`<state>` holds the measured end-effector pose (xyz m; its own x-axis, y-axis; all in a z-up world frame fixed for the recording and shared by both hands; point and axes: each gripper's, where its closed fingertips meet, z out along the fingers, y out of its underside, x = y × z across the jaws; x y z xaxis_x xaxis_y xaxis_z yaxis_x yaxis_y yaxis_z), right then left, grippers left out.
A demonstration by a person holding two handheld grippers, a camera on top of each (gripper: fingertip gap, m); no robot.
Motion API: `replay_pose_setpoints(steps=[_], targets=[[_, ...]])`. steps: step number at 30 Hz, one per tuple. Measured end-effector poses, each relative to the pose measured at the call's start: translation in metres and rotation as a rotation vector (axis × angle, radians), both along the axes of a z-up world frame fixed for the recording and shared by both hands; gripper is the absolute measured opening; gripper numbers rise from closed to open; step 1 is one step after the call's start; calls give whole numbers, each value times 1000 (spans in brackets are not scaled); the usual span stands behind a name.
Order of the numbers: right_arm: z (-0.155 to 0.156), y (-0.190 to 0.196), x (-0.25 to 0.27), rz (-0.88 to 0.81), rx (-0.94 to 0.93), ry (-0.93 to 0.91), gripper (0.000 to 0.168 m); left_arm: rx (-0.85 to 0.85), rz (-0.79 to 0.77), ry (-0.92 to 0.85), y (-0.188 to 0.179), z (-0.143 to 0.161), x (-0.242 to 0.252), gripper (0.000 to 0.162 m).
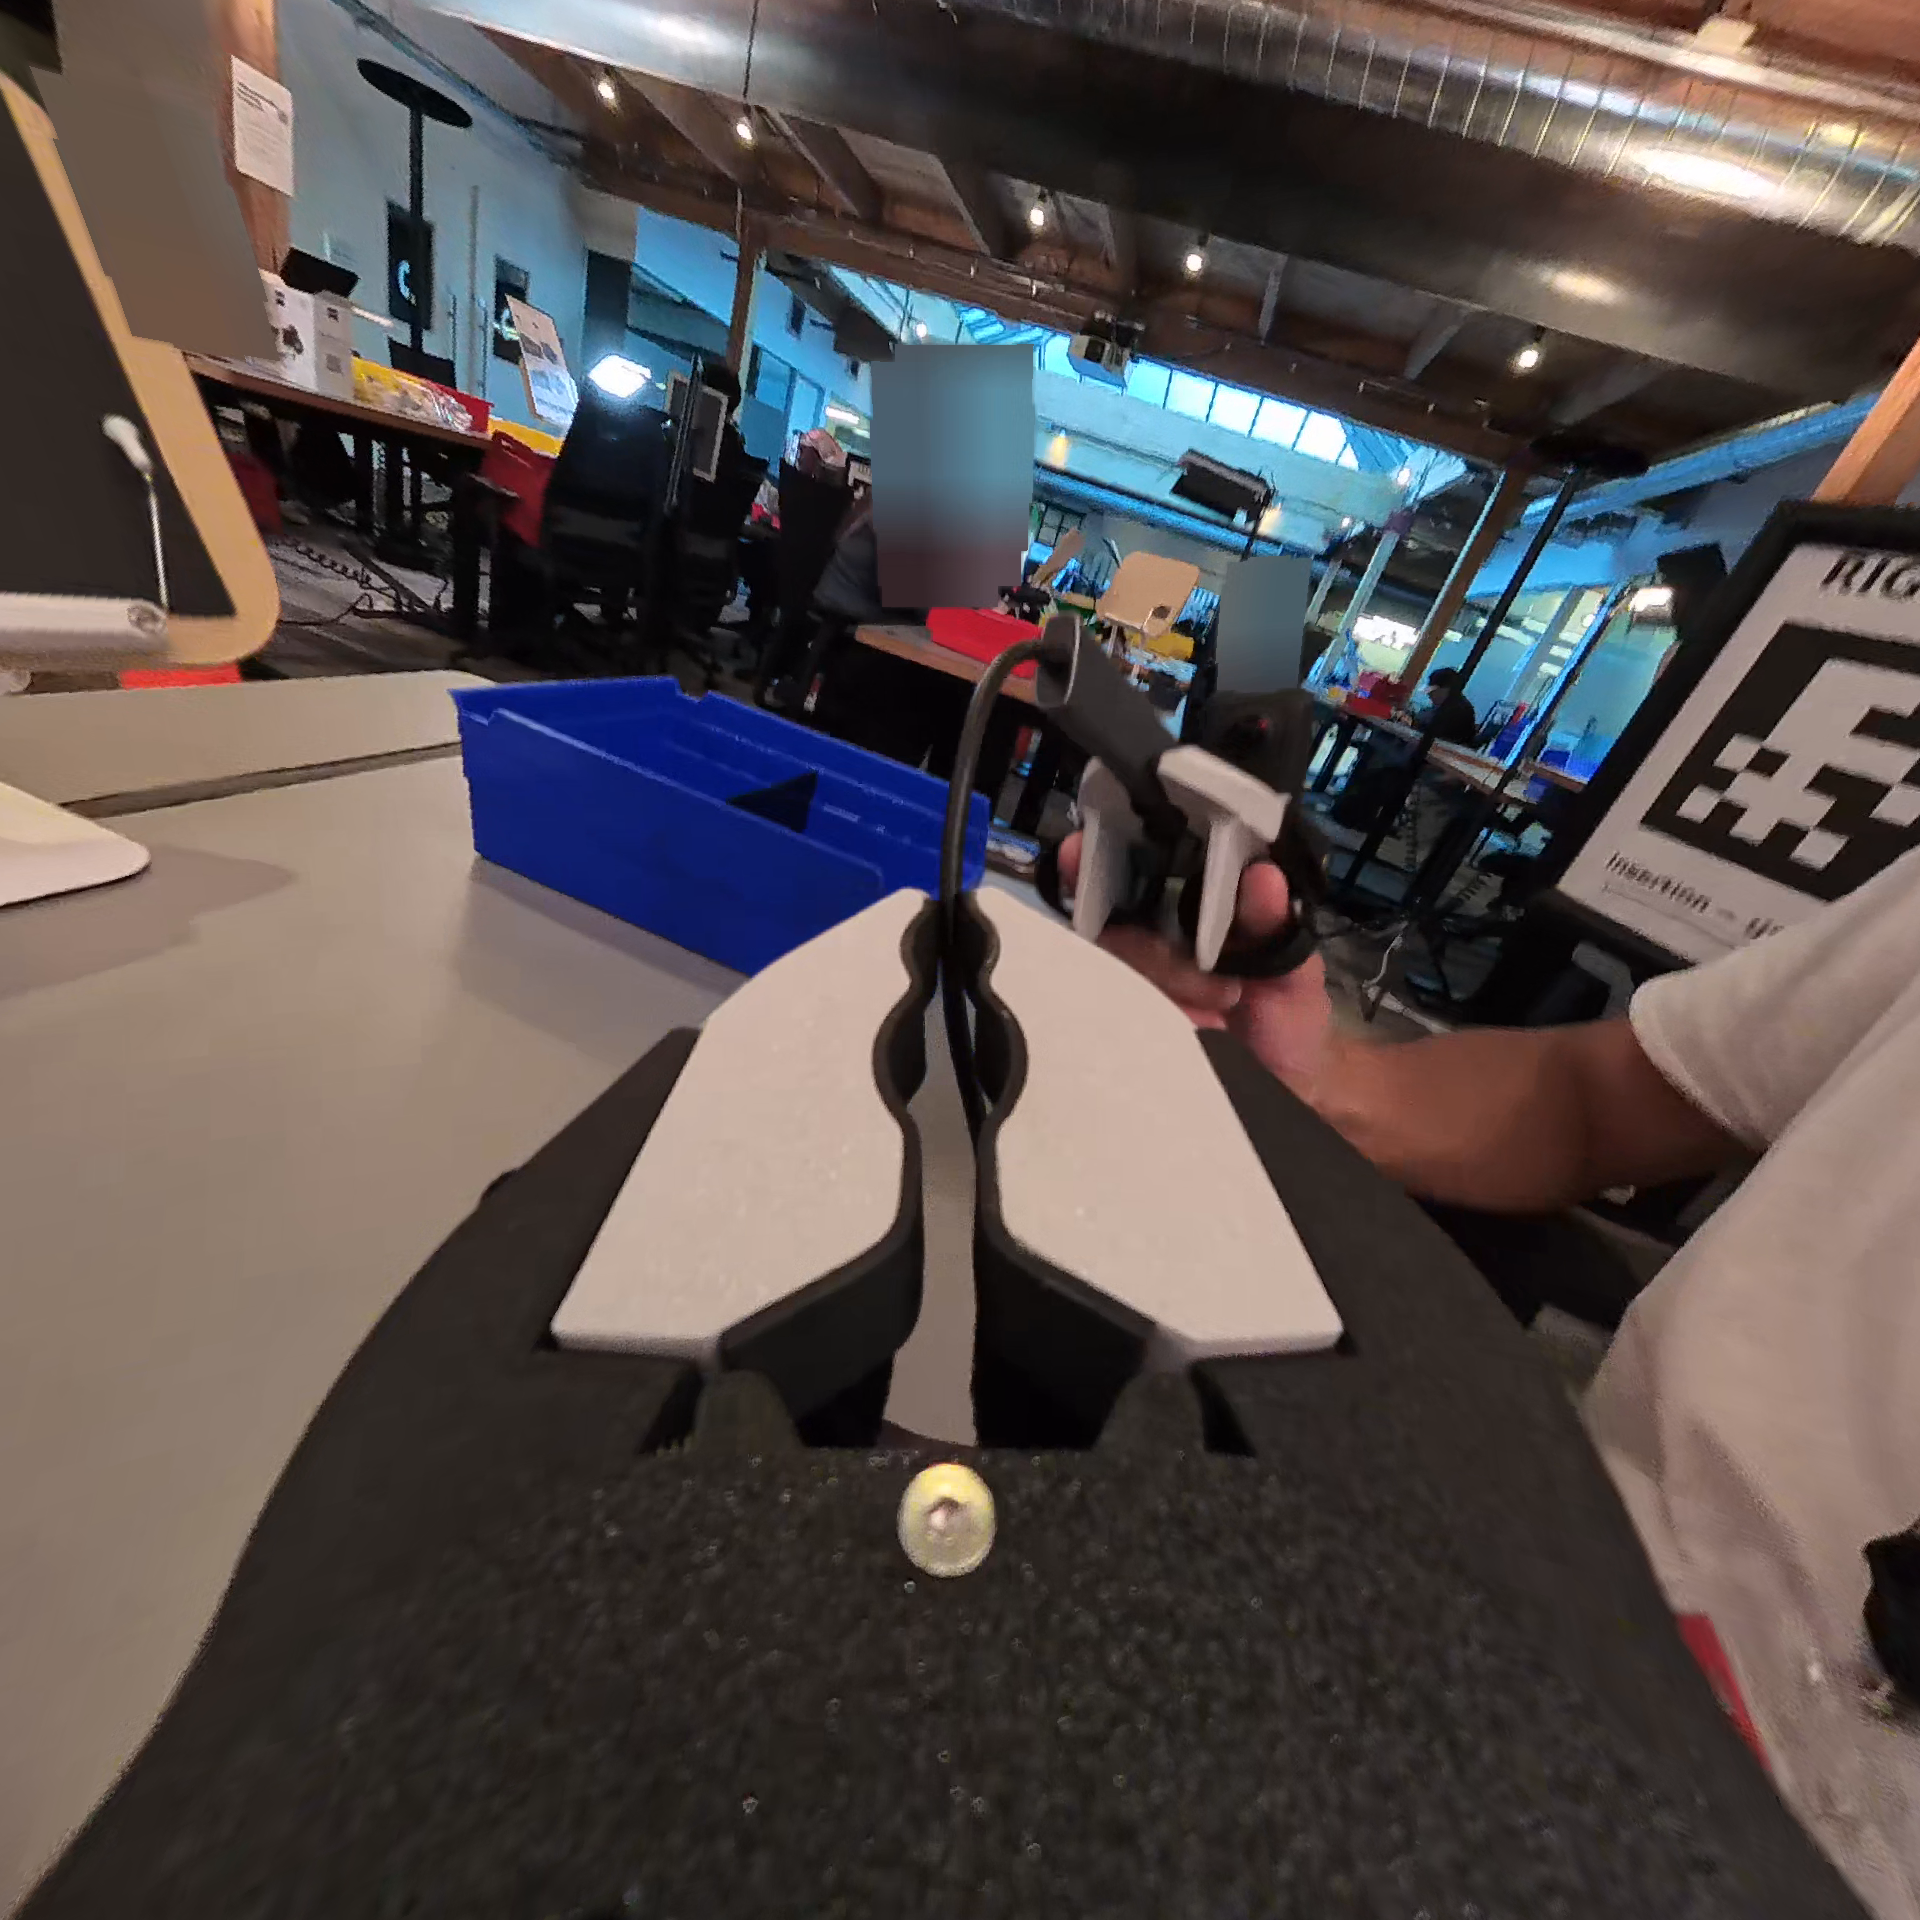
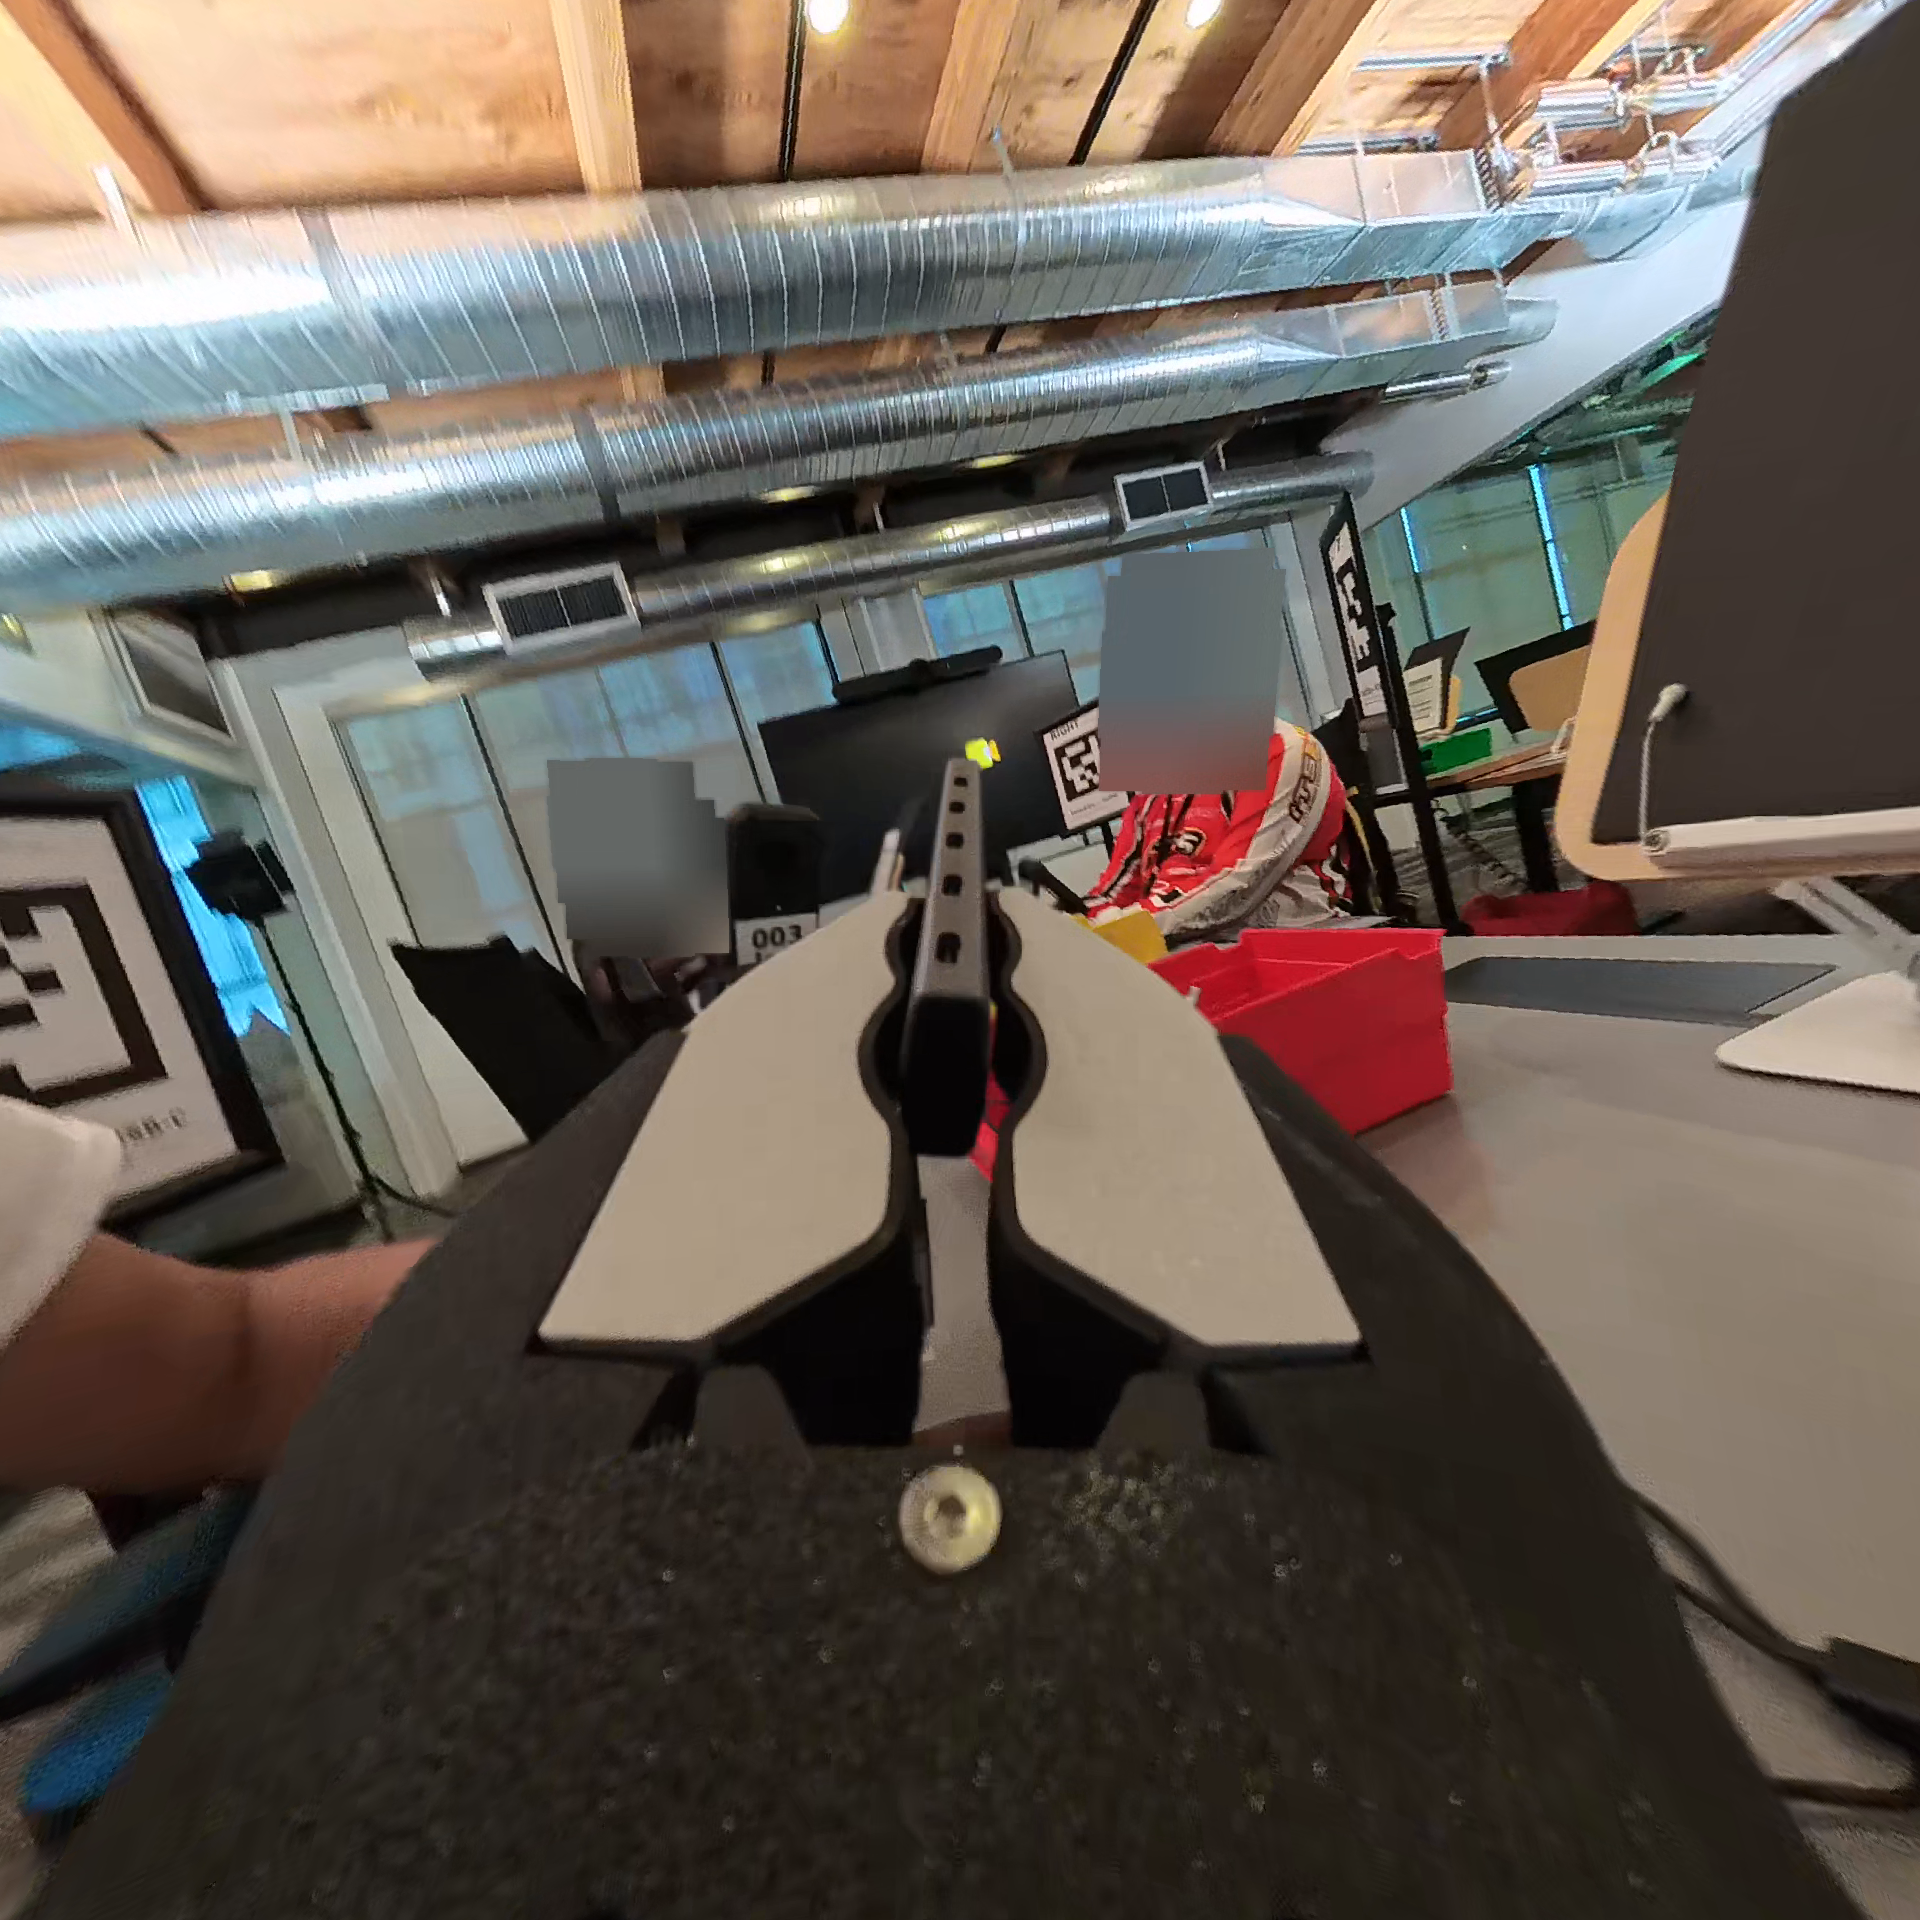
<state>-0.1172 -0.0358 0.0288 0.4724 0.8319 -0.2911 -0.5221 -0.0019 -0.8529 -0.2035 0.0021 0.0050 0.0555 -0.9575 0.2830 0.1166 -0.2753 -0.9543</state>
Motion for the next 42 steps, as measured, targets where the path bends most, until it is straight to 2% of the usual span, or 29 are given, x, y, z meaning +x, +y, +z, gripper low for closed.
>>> replay_pose_setpoints(steps=[7,14,23,26,31,35,38,42], targets=[[-9,1,-3,-30,75,-172,10,89,38,146,8,-32,0,3],[-20,6,-6,-37,82,-276,11,104,64,165,16,-39,-4,3],[-22,11,-1,-27,52,-238,13,92,53,187,16,-49,-2,3],[-27,11,-3,-8,41,-266,0,78,59,179,18,-49,-3,3],[-32,13,-5,-15,35,-288,0,65,61,174,19,-49,-4,3],[-33,14,-7,11,0,-253,0,36,-42,167,2,-51,2,3],[-31,17,-3,29,-40,-182,7,22,-134,146,-15,-50,8,3],[-40,23,-5,104,-134,-127,18,16,-154,149,-20,-50,11,3]])
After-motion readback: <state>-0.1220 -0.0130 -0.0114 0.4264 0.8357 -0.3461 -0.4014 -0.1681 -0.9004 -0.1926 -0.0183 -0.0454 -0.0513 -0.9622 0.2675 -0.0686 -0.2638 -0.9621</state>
